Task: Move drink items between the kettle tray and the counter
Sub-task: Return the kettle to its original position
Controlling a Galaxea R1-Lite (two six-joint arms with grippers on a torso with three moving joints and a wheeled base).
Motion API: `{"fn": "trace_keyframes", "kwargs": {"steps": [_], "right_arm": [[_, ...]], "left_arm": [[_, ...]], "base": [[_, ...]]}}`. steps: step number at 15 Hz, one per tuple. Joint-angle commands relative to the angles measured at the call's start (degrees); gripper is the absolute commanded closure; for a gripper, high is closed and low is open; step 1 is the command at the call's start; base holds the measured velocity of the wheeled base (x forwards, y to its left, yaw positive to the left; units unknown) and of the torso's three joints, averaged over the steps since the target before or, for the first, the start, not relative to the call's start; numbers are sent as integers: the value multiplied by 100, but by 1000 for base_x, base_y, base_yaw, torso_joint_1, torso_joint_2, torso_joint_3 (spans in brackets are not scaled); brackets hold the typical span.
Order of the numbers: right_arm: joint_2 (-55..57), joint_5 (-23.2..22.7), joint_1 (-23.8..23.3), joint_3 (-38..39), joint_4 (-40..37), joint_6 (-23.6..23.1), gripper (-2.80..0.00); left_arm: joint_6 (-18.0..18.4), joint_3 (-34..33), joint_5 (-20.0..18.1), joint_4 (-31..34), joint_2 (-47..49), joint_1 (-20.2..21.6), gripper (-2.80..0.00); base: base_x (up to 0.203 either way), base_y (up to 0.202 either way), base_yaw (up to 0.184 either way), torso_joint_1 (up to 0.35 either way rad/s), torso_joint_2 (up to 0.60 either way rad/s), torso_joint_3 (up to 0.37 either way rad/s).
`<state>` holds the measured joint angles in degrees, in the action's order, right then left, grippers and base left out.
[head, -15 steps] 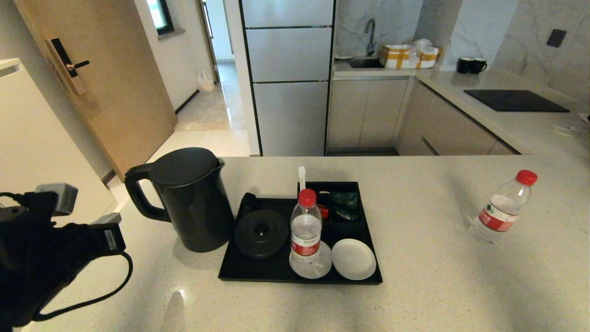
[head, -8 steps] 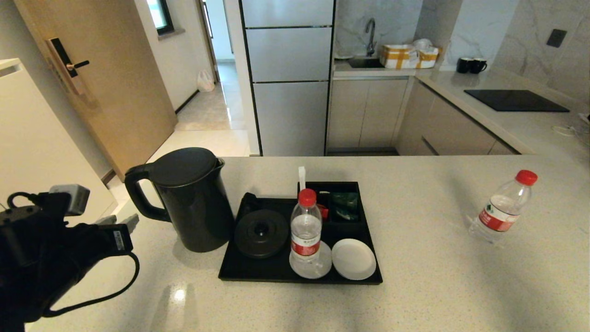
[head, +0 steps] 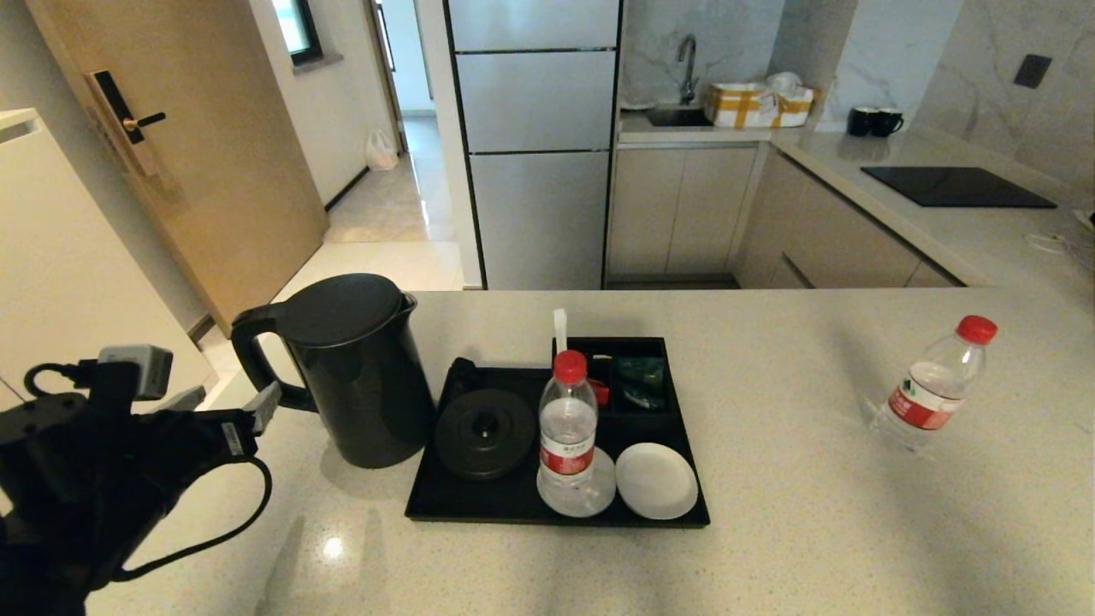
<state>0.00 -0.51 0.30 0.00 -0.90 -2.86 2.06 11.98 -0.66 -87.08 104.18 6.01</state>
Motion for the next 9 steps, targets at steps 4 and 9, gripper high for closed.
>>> {"fn": "trace_keyframes", "kwargs": {"steps": [4, 9], "right_arm": [[-9, -2, 5, 0, -6, -4, 0], [-9, -2, 5, 0, 2, -4, 0]], "left_arm": [[5, 190, 31, -59, 419, 5, -280], [207, 521, 57, -59, 687, 103, -280]], "base": [[0, 0, 0, 0, 0, 0], [0, 0, 0, 0, 0, 0]]}}
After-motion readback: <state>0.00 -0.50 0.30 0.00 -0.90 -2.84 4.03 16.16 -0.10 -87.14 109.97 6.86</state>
